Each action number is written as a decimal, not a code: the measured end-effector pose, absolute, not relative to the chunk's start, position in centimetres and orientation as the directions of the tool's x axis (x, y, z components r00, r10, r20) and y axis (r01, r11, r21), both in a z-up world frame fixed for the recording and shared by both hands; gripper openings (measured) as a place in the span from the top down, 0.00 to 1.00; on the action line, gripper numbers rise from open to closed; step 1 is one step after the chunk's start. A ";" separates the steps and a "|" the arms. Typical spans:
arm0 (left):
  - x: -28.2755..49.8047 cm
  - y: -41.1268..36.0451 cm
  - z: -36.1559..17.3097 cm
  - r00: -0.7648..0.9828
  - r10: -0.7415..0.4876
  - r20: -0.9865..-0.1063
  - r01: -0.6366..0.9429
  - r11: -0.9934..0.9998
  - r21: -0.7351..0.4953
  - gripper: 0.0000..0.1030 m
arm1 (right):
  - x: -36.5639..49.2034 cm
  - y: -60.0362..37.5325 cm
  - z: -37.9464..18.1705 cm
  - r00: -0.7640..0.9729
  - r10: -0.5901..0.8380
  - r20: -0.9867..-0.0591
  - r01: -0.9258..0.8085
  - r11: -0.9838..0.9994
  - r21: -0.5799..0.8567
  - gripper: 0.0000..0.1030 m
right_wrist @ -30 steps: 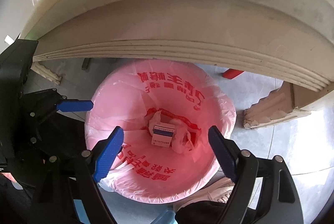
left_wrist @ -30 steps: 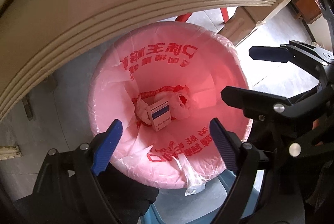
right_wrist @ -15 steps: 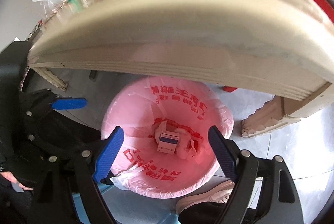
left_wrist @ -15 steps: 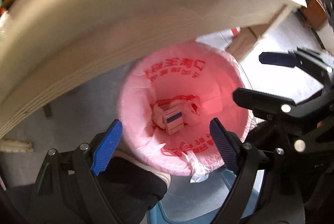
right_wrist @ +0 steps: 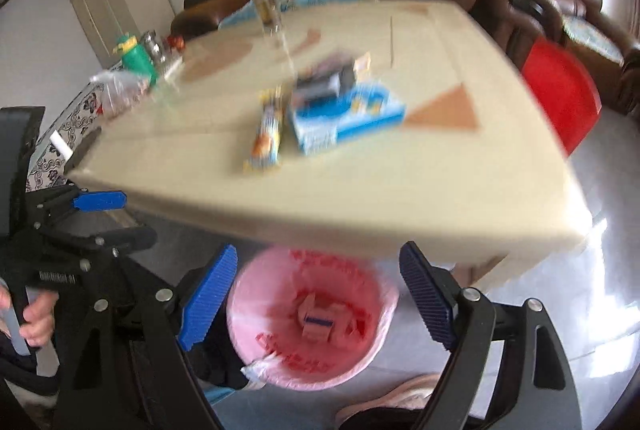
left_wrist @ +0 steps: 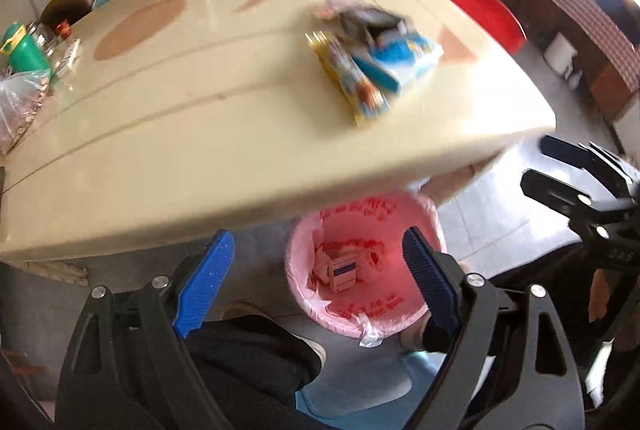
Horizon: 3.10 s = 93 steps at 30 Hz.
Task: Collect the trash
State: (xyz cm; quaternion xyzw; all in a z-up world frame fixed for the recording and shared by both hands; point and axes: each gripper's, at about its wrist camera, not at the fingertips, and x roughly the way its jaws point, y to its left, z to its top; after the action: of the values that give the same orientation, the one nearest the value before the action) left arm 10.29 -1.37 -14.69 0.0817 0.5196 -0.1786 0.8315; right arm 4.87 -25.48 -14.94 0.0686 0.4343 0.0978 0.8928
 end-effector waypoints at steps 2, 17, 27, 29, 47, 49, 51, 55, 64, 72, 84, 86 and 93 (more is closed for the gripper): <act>11.7 -1.0 -12.9 0.396 -0.226 -0.890 0.360 0.930 -0.075 0.16 | 5.6 -26.1 -12.7 0.630 0.221 -0.745 -0.119 0.975 0.188 0.17; 18.9 -5.5 -7.2 0.412 -0.115 -0.904 0.275 0.961 0.003 0.13 | 16.5 -24.4 -3.2 0.610 0.235 -0.757 -0.216 0.968 0.126 0.17; 21.2 -6.8 -8.9 0.355 -0.086 -0.931 0.227 0.974 -0.004 0.13 | 22.1 -23.3 -5.3 0.519 0.237 -0.821 -0.212 0.966 0.145 0.17; 21.5 -7.0 -9.8 0.337 -0.078 -0.938 0.222 0.975 -0.001 0.13 | 22.8 -23.1 -6.3 0.497 0.231 -0.836 -0.210 0.967 0.142 0.17; 25.1 -7.9 -18.3 0.159 -0.079 -0.984 0.136 0.989 -0.057 0.13 | 27.9 -22.0 -15.1 0.318 0.178 -0.931 -0.162 0.978 0.132 0.17; 25.3 -8.0 -18.9 0.145 -0.086 -0.986 0.122 0.990 -0.069 0.13 | 28.3 -22.1 -15.8 0.305 0.171 -0.937 -0.155 0.980 0.129 0.17; 25.5 -8.1 -19.6 0.126 -0.099 -0.987 0.116 0.990 -0.084 0.13 | 28.6 -22.0 -16.2 0.299 0.163 -0.940 -0.155 0.981 0.121 0.17; 25.9 -7.8 -20.8 0.094 -0.117 -0.989 0.091 0.990 -0.108 0.13 | 29.4 -21.9 -17.0 0.295 0.136 -0.946 -0.149 0.984 0.095 0.17; 26.1 -7.4 -21.0 0.116 -0.116 -0.986 0.042 0.993 -0.112 0.13 | 30.6 -20.9 -18.5 0.258 0.124 -0.958 -0.164 0.983 0.083 0.34; 26.2 -9.0 -20.7 0.139 -0.091 -0.986 0.021 0.996 -0.089 0.31 | 30.6 -21.0 -18.9 0.257 0.128 -0.958 -0.157 0.983 0.089 0.41; 26.5 -10.4 -20.3 0.131 -0.175 -0.976 0.022 0.985 -0.174 0.79 | 30.4 -20.9 -18.4 0.291 0.130 -0.948 -0.160 0.983 0.086 0.46; 26.4 -10.4 -20.3 0.131 -0.183 -0.974 0.034 0.983 -0.180 0.79 | 30.3 -21.2 -18.2 0.303 0.136 -0.943 -0.156 0.983 0.092 0.47; 26.0 -9.8 -20.3 0.131 -0.218 -0.967 0.056 0.976 -0.213 0.79 | 30.0 -21.9 -16.8 0.344 0.143 -0.928 -0.139 0.985 0.101 0.47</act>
State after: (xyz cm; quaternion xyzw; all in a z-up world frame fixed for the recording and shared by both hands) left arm 25.99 -9.77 -20.30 -0.0620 0.6527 -0.0916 0.7495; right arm 30.03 -21.93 -16.84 0.0018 0.5663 0.0861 0.8197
